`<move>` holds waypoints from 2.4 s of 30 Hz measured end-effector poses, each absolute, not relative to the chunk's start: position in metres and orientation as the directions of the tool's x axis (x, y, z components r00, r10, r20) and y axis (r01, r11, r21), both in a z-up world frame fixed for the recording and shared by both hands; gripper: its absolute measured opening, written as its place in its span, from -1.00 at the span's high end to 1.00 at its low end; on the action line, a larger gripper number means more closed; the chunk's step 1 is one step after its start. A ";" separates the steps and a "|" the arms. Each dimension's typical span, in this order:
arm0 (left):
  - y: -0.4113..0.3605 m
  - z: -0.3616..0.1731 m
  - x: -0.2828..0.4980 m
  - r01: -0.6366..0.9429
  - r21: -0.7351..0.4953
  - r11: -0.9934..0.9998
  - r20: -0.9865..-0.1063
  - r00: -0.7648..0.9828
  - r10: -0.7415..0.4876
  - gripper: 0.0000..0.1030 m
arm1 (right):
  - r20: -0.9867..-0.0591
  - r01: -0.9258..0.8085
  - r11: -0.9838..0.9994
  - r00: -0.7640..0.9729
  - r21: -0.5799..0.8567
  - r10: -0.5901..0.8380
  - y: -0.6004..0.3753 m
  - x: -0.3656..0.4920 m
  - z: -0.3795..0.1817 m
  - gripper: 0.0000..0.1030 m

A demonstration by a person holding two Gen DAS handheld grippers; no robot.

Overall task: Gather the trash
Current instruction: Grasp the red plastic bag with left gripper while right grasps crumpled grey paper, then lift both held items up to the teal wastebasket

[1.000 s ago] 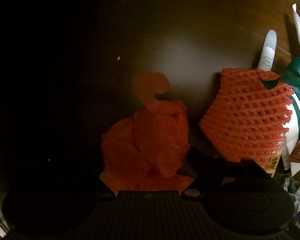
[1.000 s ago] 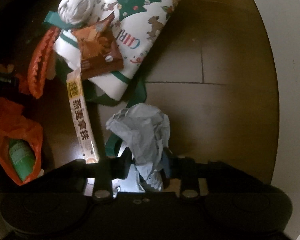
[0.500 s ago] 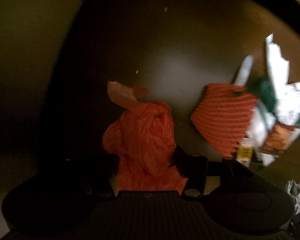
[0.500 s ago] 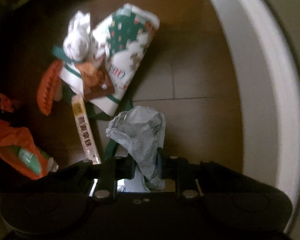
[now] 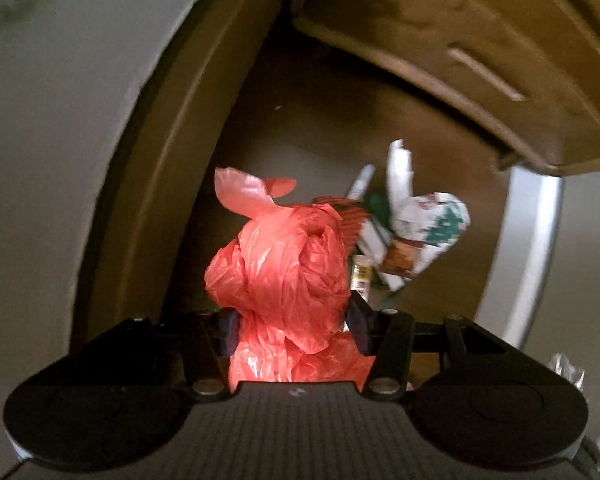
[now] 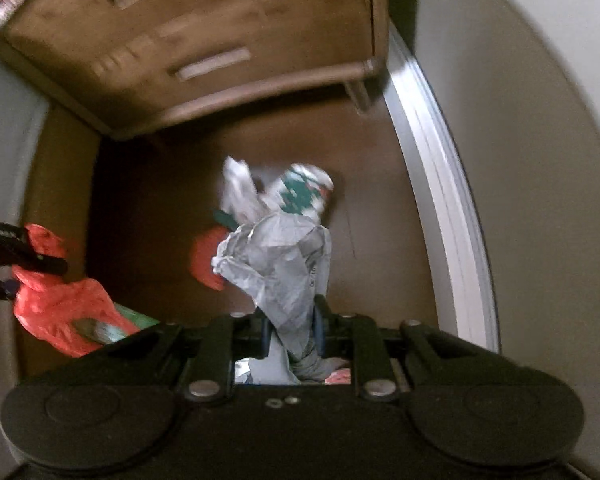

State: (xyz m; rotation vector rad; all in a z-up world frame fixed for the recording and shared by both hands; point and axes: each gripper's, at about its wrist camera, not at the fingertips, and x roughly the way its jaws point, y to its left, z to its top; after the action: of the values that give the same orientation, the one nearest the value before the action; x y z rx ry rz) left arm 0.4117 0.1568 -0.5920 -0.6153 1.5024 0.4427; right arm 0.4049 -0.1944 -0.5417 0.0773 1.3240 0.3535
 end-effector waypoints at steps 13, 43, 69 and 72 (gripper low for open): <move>0.129 -0.655 0.427 -0.543 -0.133 0.829 -0.990 0.040 -0.132 0.04 | -0.939 -0.305 0.932 0.218 0.194 0.267 -0.184 0.389 -0.571 0.64; 0.196 -0.122 0.409 -0.252 -0.250 0.935 -0.841 0.534 -0.081 0.03 | -0.716 -0.436 0.874 0.539 0.214 0.444 -0.130 0.467 -0.090 0.64; 0.164 -0.011 0.697 -0.341 -0.125 0.932 -0.726 0.672 0.148 0.03 | -0.652 -0.606 0.778 0.524 0.168 0.549 -0.043 0.687 -0.046 0.64; 0.161 -0.022 0.722 -0.341 -0.125 0.932 -0.755 0.642 0.134 0.03 | -0.676 -0.611 0.774 0.501 0.166 0.541 -0.034 0.703 -0.060 0.64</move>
State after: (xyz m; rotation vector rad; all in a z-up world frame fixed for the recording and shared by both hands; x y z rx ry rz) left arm 0.7222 0.1609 -0.0221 -0.2675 0.8322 0.2742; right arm 0.7033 -0.0341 -0.0603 -0.0989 0.7808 0.6975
